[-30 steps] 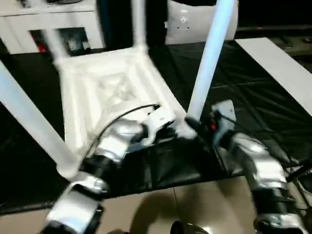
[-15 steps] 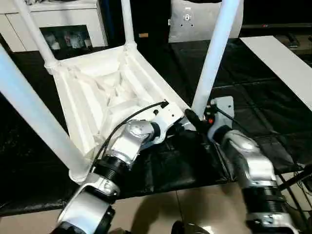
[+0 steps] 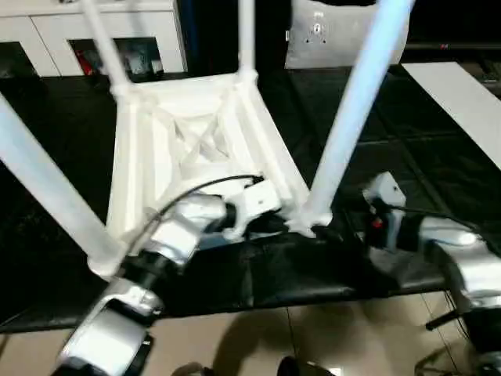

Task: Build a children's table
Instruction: Rotate leg to tighten

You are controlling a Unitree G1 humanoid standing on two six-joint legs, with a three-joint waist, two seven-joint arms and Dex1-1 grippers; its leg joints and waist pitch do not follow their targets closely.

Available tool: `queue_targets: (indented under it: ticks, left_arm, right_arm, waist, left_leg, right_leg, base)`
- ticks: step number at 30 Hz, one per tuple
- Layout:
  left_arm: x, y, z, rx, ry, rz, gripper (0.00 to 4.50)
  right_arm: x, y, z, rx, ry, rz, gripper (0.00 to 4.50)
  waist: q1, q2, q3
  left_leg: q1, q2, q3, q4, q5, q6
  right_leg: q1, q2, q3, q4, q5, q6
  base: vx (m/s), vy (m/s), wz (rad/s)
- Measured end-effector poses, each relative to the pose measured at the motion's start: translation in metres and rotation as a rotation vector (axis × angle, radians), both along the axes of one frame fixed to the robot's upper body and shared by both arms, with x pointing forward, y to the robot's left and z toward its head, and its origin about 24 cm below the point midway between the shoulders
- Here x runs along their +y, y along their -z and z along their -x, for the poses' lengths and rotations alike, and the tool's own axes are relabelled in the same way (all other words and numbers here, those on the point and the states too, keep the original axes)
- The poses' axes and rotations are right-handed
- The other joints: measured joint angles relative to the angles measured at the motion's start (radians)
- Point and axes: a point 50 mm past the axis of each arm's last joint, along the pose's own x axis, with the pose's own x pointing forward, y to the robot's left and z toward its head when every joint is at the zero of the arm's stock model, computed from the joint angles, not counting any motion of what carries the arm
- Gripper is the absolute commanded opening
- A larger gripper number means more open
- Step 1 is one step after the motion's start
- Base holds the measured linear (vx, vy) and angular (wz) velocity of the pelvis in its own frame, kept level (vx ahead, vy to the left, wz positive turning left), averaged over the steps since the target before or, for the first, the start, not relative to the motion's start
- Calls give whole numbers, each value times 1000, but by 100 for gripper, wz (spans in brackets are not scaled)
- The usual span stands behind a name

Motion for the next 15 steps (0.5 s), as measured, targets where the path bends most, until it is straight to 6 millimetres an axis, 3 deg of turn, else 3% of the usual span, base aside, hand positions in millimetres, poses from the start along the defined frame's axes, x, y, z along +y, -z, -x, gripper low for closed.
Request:
queue_targets:
  ticks: [4,7,15]
  left_arm:
    - [8,-1,6,22,122,-19,0]
    - [10,-1,10,31,197,-30,0]
    - [14,-1,13,50,280,-49,0]
  right_arm:
    - [-3,0,1,34,-103,-2,447]
    - [0,-3,-2,28,-178,-14,409]
    - [9,1,2,68,-307,-59,344]
  waist:
    - [26,0,0]
    - [40,0,0]
    - [51,-1,0]
  left_leg:
    - [-1,0,1,1,-1,1]
    - [-1,0,1,2,-1,1]
    - [-1,1,2,3,-1,1]
  right_leg:
    - [0,-1,0,0,0,0]
    - [-1,-1,0,1,0,0]
    - [-1,-1,1,4,0,-1]
  base:
    - [0,0,0]
    - [0,0,0]
    - [0,0,0]
